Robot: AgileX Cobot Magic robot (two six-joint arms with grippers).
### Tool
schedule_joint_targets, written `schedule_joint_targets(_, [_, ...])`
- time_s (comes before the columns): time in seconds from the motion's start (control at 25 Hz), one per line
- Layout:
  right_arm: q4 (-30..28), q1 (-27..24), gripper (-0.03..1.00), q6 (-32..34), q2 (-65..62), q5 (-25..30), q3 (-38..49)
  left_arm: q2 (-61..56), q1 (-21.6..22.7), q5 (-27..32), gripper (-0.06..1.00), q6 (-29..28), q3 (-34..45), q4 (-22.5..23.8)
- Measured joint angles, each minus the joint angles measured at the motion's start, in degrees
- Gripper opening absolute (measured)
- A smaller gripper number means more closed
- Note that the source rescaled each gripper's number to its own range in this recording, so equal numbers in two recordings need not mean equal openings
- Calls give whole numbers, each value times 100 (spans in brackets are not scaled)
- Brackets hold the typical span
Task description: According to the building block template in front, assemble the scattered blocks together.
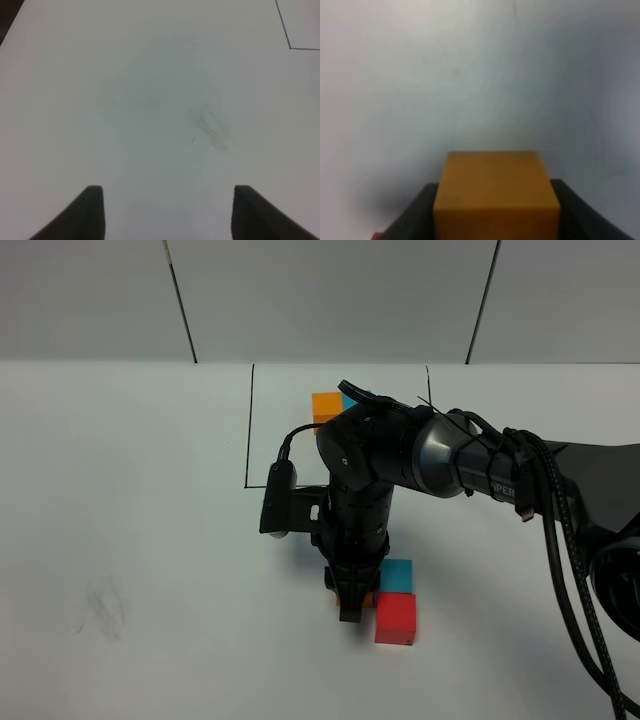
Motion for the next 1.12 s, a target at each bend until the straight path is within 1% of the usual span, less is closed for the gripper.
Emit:
schedule_joint_targets(0.24, [58,-5,26,0,2,-5,0,0,0,0,22,0,0,0])
schedule_joint_targets(0.28, [58,-5,28,0,2,-5,0,0,0,0,22,0,0,0])
schedule_joint_targets(0.36, [92,-5,38,0,15,-5,0,0,0,0,22,0,0,0])
schedule_joint_targets(0.48, [98,-5,61,0,19,-5,0,0,0,0,22,0,0,0])
schedule_joint_targets(0.56, [98,-5,73,11,19,-5,0,0,0,0,22,0,0,0])
schedule_joint_targets(0.64, [98,-5,82,46,14,-5,0,0,0,0,22,0,0,0])
schedule_joint_targets(0.72, [81,-5,87,153,-5,0,0,0,0,0,22,0,0,0])
schedule_joint_targets(0.84, [-38,-5,90,412,-174,11,0,0,0,0,22,0,0,0])
schedule_joint_targets(0.96, [-38,-53,90,744,-597,-9,0,0,0,0,22,0,0,0])
schedule_joint_targets(1.04, [13,-217,90,1068,-975,-32,0,0,0,0,22,0,0,0])
schedule_joint_targets(1.12, [1,-514,90,1368,-1424,-11,0,0,0,0,22,0,0,0])
